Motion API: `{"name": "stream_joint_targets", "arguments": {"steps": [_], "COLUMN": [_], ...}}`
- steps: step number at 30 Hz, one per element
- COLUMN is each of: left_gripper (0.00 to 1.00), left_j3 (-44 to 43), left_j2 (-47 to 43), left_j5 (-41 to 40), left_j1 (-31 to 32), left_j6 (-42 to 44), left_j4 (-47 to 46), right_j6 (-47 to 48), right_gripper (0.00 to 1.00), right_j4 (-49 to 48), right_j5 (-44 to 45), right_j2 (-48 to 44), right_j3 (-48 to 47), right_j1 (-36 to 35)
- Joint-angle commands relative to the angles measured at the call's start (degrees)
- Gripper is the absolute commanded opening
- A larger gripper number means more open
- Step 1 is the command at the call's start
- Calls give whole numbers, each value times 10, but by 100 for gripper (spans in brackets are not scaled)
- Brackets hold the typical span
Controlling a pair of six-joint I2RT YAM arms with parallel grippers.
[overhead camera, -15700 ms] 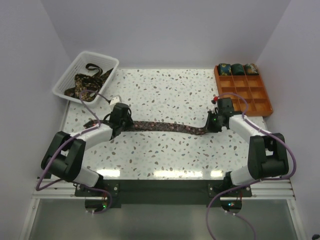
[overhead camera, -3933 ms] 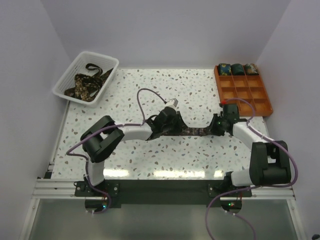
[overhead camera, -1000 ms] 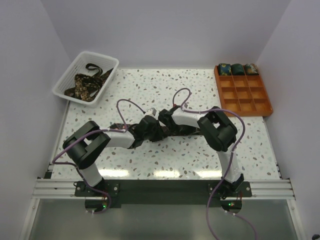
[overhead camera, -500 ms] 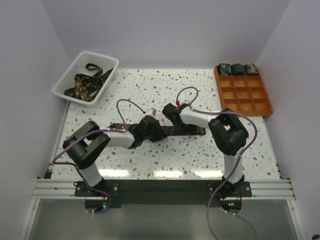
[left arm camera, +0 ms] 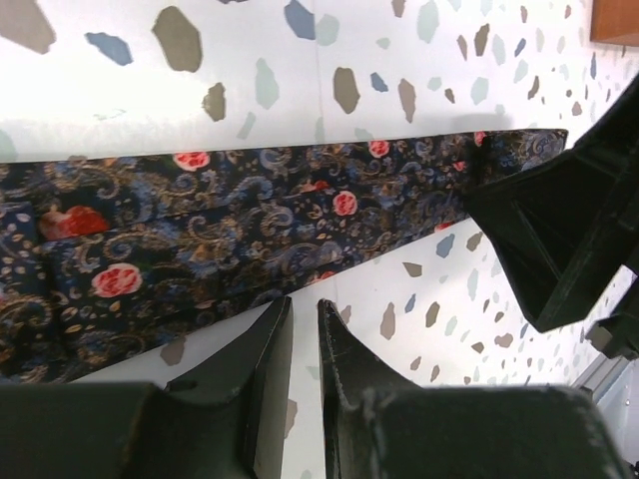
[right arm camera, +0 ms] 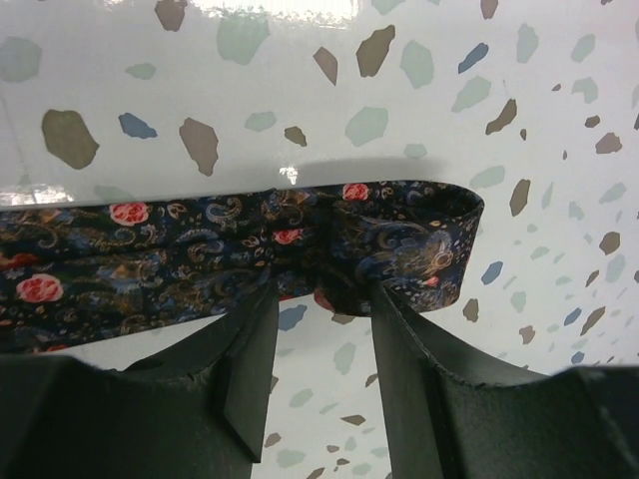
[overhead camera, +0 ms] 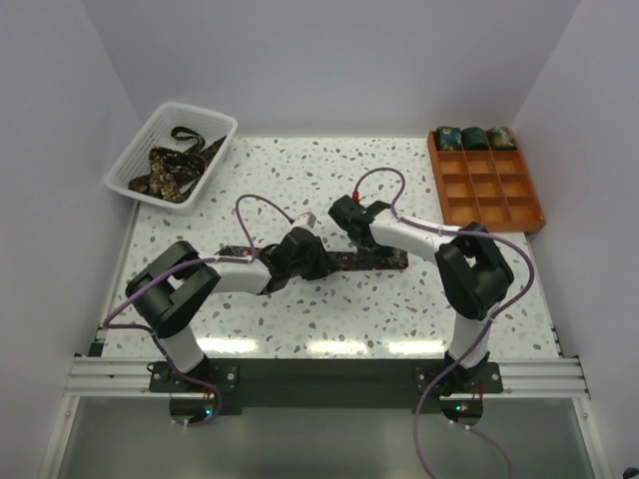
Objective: Roll the ties
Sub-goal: Roll the tie
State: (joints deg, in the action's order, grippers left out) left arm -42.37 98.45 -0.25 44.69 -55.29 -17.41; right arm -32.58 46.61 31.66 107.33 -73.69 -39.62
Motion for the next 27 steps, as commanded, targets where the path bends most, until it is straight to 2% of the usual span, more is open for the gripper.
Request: {"name": "stream_joint_targets", "arguments": {"steps": [1, 7, 11, 16, 19, 23, 27], "left_gripper": [21, 21, 22, 24, 24, 21, 19], "left_j3": [-25, -41, -80, -139, -182, -228, -248], "left_j2": [-13, -13, -8, 28, 60, 103, 137], "left_j5": [0, 0, 17, 31, 31, 24, 31], "left_j1": [7, 13, 20, 32, 41, 51, 57], "left_j6": [11, 12, 19, 16, 12, 8, 0], "left_j4": [3, 5, 10, 11, 20, 36, 38], "right_j6": [8, 13, 31, 57, 51, 48, 44], "right_gripper": [46, 49, 59, 67, 68, 64, 56], "right_j4": [-6, -1, -37, -117, -152, -172, -200], "right_j5": [-8, -14, -55, -164, -215, -242, -276], "right_j2": [-49, -94, -149, -230, -257, -253, -244], "right_j3": [-10, -1, 45, 135, 179, 206, 228], "right_j1": [1, 12, 71, 163, 217, 262, 285]}}
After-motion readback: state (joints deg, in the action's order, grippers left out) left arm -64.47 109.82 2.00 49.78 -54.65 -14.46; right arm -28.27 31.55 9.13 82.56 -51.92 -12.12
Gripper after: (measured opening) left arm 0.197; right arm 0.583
